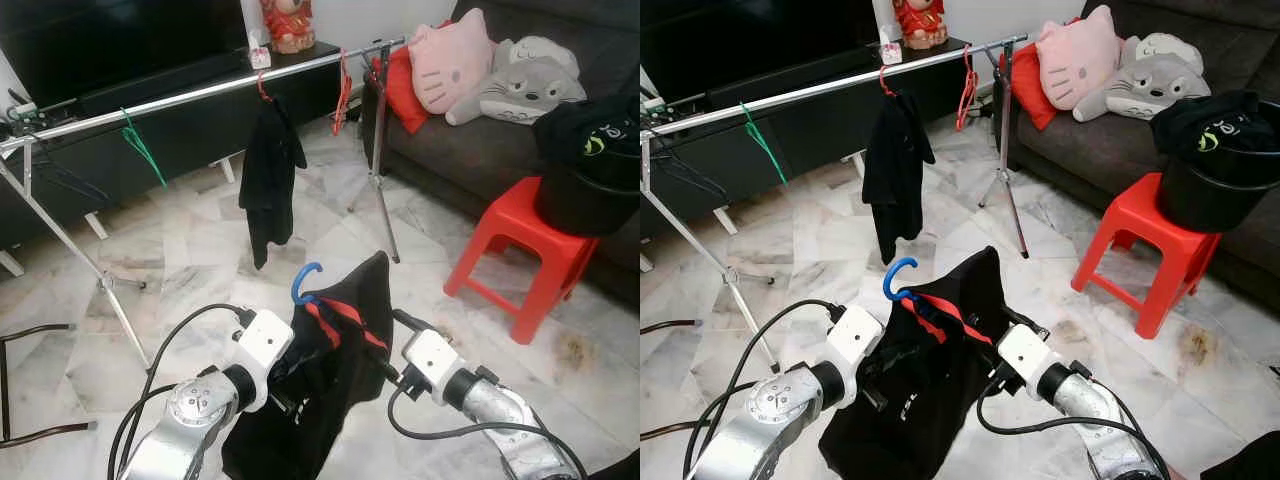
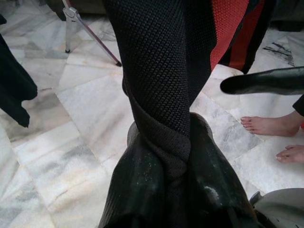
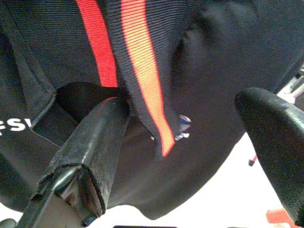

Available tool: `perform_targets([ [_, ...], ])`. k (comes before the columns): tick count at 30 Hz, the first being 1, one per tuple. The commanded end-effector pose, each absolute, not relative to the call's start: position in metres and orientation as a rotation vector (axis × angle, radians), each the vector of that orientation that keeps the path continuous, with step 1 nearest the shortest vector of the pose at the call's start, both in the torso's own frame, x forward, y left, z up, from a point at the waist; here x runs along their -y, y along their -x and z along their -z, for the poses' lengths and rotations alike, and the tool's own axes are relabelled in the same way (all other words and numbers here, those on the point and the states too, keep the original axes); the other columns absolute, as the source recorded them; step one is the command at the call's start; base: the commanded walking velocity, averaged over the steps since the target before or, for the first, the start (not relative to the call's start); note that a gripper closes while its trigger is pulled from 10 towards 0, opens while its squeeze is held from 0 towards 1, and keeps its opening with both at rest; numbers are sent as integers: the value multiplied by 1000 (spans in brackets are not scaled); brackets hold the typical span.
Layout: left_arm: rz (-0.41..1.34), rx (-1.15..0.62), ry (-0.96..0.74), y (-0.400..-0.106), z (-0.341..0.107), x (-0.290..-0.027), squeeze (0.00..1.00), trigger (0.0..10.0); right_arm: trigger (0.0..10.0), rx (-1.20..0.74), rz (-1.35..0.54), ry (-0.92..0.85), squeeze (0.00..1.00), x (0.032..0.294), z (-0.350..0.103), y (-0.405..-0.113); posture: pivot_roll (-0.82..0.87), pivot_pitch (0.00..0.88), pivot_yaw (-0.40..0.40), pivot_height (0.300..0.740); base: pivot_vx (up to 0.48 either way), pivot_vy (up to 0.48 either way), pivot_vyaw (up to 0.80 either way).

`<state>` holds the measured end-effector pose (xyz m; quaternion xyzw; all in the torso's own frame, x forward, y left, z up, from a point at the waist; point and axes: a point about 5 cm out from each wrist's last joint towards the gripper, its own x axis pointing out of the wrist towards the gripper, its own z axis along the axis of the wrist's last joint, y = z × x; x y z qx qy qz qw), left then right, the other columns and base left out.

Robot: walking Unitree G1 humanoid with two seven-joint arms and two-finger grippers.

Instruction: Hang hanger

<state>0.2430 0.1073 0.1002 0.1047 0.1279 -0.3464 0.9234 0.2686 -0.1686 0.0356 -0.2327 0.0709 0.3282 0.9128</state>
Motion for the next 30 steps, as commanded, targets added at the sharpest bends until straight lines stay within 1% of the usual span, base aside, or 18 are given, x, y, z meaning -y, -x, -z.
perform_targets([
  [1,697,-216,-225,-248,-108,-109,0,10000,0,-130,-696,484,0,163,-37,-271,-168,0,73,732,0,0,0],
  [3,696,-215,-226,-248,-109,-109,0,10000,0,-130,-700,486,0,162,-37,-271,-167,0,71,732,0,0,0],
  [4,696,-211,-223,-249,-110,-108,0,10000,10000,-152,-709,501,0,159,-34,-273,-164,0,70,732,0,0,0],
  [8,689,-216,-219,-249,-109,-108,0,10000,10000,-276,-645,542,0,165,-20,-276,-166,0,71,732,0,0,0],
  [11,599,-221,-257,-255,-105,-116,0,10000,10000,-497,-563,492,0,173,9,-265,-164,0,70,732,0,0,0],
  [12,599,-221,-257,-255,-105,-116,0,10000,10000,-497,-563,492,0,173,9,-265,-164,0,70,732,0,0,0],
  [13,564,-217,-261,-258,-105,-119,0,10000,10000,-576,-516,455,0,177,18,-261,-164,0,70,732,0,0,0],
  [15,539,-216,-263,-260,-105,-120,0,10000,10000,-638,-453,426,0,182,24,-258,-164,0,70,732,0,0,0],
  [16,513,-212,-256,-262,-105,-121,0,10000,10000,-679,-386,307,0,183,30,-255,-163,0,71,732,0,0,0],
  [21,474,-207,-245,-265,-105,-122,0,10000,10000,-744,-277,204,0,187,38,-250,-163,0,71,732,0,0,0],
  [22,454,-208,-244,-266,-105,-124,0,10000,10000,-764,-214,143,0,189,40,-248,-165,0,74,732,0,0,0],
  [23,405,-207,-240,-268,-104,-127,0,10000,10000,-817,-60,24,0,195,46,-244,-164,0,75,732,0,0,0],
  [24,389,-207,-235,-269,-104,-129,0,10000,10000,-841,19,-41,0,197,49,-240,-164,0,75,732,0,0,0],
  [26,379,-205,-232,-270,-104,-129,0,10000,10000,-869,96,-101,0,199,53,-236,-164,0,75,732,0,0,0],
  [27,378,-205,-231,-270,-104,-129,0,10000,10000,-884,122,-119,67,199,55,-233,-164,0,75,732,0,0,0],
  [28,377,-203,-229,-270,-104,-129,0,10000,10000,-916,149,-128,251,200,61,-225,-159,0,74,732,0,0,0],
  [29,375,-202,-228,-270,-104,-129,0,10000,10000,-924,155,-131,910,200,62,-223,-159,0,74,732,0,0,0],
  [30,375,-201,-228,-270,-104,-129,0,10000,10000,-943,148,-116,1000,199,64,-220,-156,0,73,732,0,0,0],
])
